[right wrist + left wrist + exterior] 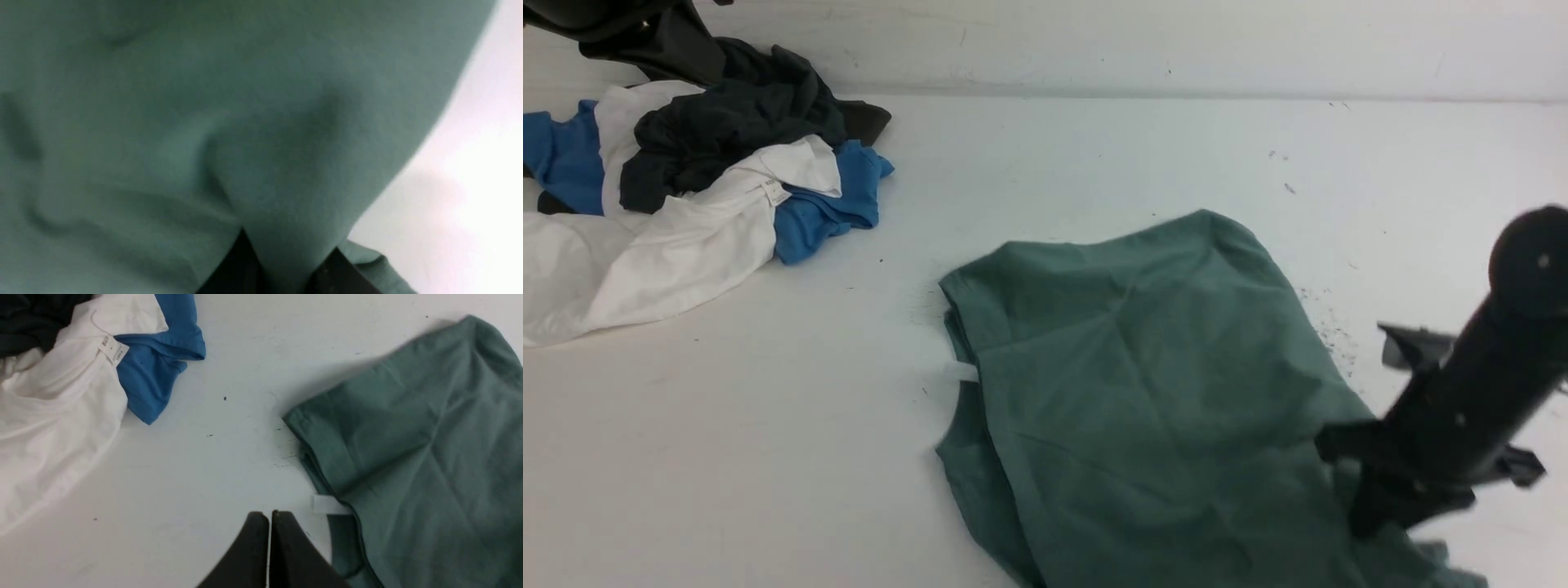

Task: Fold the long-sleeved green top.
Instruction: Use both arms simultaneously to clamp the lower edge of the clothing fabric

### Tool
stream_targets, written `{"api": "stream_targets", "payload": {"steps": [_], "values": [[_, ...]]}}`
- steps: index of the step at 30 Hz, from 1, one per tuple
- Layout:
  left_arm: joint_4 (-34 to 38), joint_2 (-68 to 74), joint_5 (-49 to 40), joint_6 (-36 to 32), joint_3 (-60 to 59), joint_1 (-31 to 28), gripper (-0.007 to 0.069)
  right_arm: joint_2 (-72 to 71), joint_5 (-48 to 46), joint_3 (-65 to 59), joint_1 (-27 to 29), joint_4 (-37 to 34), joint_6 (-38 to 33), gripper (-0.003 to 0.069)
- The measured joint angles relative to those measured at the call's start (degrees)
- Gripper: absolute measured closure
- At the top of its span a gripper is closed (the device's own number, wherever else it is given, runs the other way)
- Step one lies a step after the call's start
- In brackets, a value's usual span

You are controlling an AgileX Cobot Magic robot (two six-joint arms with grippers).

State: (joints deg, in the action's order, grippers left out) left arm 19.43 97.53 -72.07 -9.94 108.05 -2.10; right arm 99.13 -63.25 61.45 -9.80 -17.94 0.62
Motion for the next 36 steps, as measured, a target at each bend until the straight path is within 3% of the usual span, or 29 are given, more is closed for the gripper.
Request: {"api": "stream_targets", "payload": {"steps": [5,13,17,22,28,33,36], "values": [[0.01,0.28,0.00,0.00,0.00,0.00,0.0629,3.53,0.43,12.67,0.00,-1.03,1.95,0.0571],[0.01,1.23,0.05,0.04,-2.74,0.00,0.0629,8.86,-2.60,18.05,0.00,1.37,2.68,0.0561],[0.23,1.23,0.12,0.04,-5.61,0.00,0.0629,8.86,-5.91,18.10,0.00,8.08,3.20,0.0490],[2.63,1.23,0.17,0.04,-9.02,0.00,0.0629,5.57,-6.07,13.77,0.00,17.42,5.62,0.0352],[3.50,1.23,0.17,-0.17,-10.26,0.97,0.0629,1.50,-6.12,6.54,0.00,17.94,6.48,0.0306],[3.03,1.23,0.38,-0.21,-10.57,5.89,0.0629,0.13,-6.13,1.67,0.00,17.45,6.41,0.0275],[1.11,1.03,0.75,-0.34,-12.82,10.15,0.0629,0.13,-5.99,1.02,0.00,17.45,5.53,0.0211]]}}
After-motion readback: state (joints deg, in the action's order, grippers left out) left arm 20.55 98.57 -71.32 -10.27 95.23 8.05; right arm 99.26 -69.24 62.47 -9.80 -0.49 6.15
